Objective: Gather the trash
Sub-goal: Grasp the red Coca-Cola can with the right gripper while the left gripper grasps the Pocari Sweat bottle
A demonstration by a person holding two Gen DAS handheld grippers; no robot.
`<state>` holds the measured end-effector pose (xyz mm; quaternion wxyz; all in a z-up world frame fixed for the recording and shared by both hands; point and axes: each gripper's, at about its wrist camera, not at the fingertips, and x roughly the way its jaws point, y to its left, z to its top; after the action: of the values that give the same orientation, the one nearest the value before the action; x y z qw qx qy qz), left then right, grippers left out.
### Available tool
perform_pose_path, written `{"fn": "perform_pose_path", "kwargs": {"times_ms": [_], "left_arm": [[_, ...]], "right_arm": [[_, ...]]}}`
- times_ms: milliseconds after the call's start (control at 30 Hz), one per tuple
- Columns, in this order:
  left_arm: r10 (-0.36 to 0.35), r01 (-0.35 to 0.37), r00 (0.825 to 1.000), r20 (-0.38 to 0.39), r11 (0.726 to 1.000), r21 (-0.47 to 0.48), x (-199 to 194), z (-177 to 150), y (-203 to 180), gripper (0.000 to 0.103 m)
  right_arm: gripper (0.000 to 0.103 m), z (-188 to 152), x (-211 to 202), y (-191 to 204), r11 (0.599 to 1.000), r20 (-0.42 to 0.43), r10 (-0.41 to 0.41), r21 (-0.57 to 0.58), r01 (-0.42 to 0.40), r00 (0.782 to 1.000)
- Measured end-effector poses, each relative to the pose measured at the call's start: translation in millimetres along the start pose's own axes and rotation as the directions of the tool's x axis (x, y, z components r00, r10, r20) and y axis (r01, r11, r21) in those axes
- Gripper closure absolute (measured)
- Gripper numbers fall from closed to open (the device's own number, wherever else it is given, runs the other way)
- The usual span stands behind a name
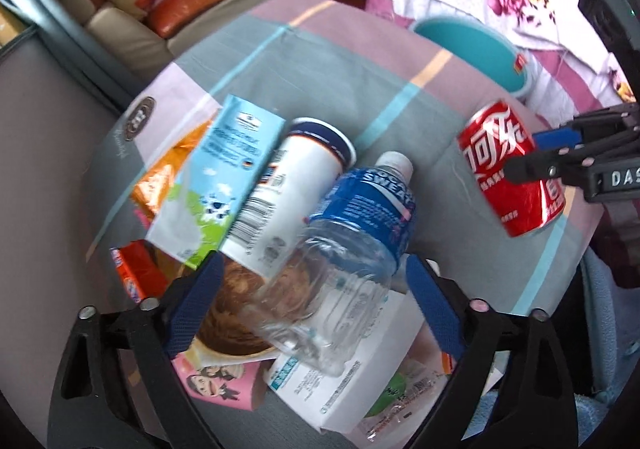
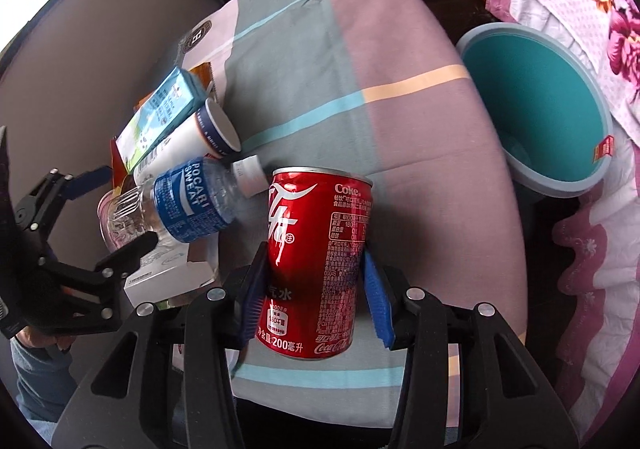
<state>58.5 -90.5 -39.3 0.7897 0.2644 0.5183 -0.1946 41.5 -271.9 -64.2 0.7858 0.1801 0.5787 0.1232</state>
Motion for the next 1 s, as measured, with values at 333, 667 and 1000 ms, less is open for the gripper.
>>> {"fn": "perform_pose_path", "kwargs": {"times_ms": [333, 667, 1000], "left_arm": [[-0.039, 0.04, 0.996, -0.079, 0.999, 0.012, 18, 3, -21, 0.035], [-0.097, 0.097, 0.992, -0.081, 0.995, -0.003, 28, 25, -52, 0.034], [-0.097, 0.092, 0.989, -0.112, 0.995, -0.043, 46, 33, -54, 0.033]], "right_arm": [[0.06, 3, -11, -24, 1.0, 0.036, 0.015, 0.022, -0.016, 0.999], [0.06, 3, -22, -56, 0.998, 0.063, 0.002, 0.069, -0.006, 0.998], [0.06, 2, -16, -64, 0.996, 0.05, 0.021, 0.083, -0.025, 0.999]]}}
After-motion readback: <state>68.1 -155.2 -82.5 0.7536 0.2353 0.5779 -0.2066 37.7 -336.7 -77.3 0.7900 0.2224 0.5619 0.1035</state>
